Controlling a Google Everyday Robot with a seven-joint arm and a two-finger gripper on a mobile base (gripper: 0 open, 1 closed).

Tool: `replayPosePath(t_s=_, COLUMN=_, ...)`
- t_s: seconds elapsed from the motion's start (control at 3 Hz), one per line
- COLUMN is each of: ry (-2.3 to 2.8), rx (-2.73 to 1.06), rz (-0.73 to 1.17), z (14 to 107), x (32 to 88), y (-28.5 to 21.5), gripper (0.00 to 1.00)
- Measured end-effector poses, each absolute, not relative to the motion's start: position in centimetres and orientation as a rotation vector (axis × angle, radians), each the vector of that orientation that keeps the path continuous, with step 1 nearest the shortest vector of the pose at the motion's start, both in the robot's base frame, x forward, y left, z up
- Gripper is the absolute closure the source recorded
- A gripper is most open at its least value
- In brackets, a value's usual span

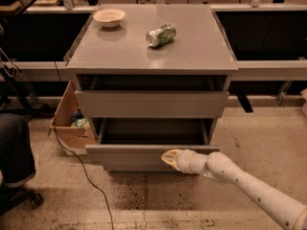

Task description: Close middle drawer

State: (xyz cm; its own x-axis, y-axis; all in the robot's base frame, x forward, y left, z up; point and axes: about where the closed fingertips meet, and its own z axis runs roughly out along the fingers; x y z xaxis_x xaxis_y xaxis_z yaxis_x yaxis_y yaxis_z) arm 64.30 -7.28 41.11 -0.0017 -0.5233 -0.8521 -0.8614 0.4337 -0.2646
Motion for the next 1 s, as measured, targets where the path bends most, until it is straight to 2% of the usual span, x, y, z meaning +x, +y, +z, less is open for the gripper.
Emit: replayPosePath(t_s=1.0, ry=1.516, rx=-1.202, rz=0.286, z=44.0, x=71.2, y=-1.2, gripper=1.00)
